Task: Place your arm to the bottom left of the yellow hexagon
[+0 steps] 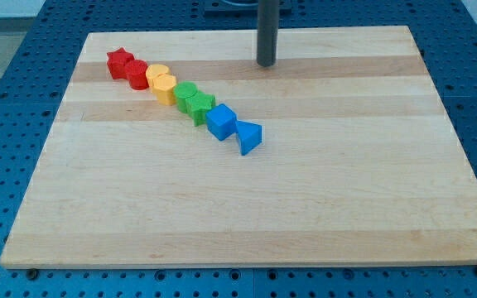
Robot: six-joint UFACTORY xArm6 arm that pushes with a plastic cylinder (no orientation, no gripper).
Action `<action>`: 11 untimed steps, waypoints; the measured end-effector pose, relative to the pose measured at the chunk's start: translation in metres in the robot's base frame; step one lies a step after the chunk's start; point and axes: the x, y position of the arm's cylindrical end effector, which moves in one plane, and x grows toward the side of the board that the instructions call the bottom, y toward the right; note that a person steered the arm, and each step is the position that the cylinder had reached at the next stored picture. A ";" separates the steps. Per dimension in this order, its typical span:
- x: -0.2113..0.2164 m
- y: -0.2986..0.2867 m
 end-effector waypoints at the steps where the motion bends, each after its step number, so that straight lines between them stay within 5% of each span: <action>1: -0.050 -0.013; 2: -0.077 -0.054; 4: -0.077 -0.234; 5: -0.047 -0.322; 6: -0.042 -0.325; 8: 0.127 -0.265; 11: 0.120 -0.171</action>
